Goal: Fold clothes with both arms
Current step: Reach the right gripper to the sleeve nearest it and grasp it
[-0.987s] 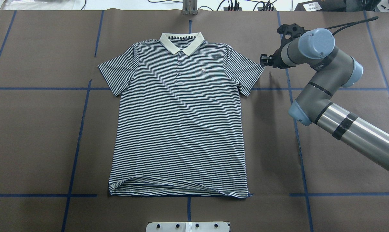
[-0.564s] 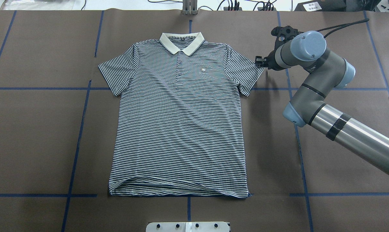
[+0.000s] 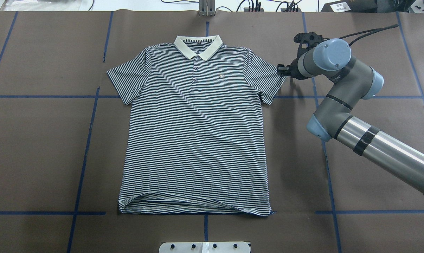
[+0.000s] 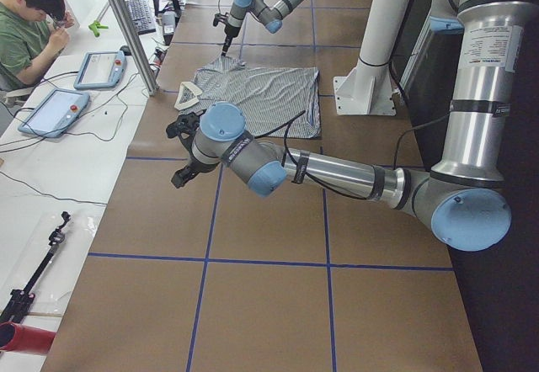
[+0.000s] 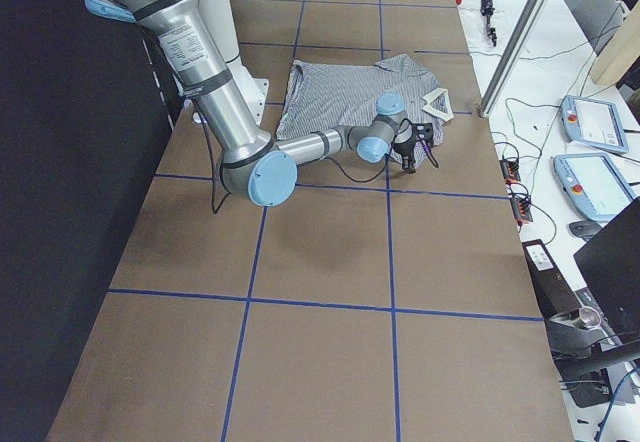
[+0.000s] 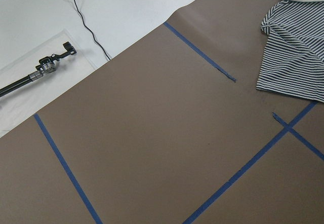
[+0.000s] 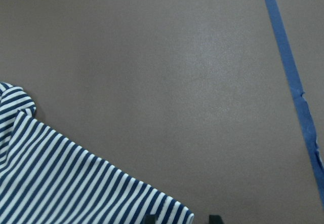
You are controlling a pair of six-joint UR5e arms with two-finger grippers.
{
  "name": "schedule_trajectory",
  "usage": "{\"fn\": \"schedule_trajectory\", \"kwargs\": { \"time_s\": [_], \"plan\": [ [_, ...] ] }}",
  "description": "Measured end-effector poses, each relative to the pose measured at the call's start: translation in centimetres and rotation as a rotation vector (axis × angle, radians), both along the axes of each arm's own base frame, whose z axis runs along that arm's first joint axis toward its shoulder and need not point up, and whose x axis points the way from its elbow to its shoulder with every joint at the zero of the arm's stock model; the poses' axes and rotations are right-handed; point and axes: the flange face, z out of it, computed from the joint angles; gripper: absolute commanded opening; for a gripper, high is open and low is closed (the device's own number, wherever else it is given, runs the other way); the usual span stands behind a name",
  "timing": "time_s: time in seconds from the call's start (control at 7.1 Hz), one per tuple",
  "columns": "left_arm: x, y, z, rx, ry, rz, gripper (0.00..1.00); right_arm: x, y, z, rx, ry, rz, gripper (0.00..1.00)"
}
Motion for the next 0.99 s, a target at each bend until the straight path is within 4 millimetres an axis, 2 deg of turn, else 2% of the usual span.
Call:
{"fn": "schedule_trajectory", "kwargs": {
  "time_s": [0.14,0.56,0.85,0.99],
  "plan": [
    [0.0,0.1,0.0,0.000,0.000,0.000,1.00,-0.1,0.0,0.0,-0.001,0.002,0.000,0.00],
    [0.0,0.3,0.1,0.004,-0.001,0.001,1.00,-0.3,-0.4,-0.1,-0.003,0.005,0.004,0.00],
    [0.0,0.3,0.1,0.009,0.000,0.001,1.00,-0.4,-0.6,-1.8,0.002,-0.007,0.013,0.00],
    [0.0,0.3,0.2,0.009,0.000,0.001,1.00,-0.4,-0.6,-3.7,-0.003,-0.007,0.024,0.00]
  ]
}}
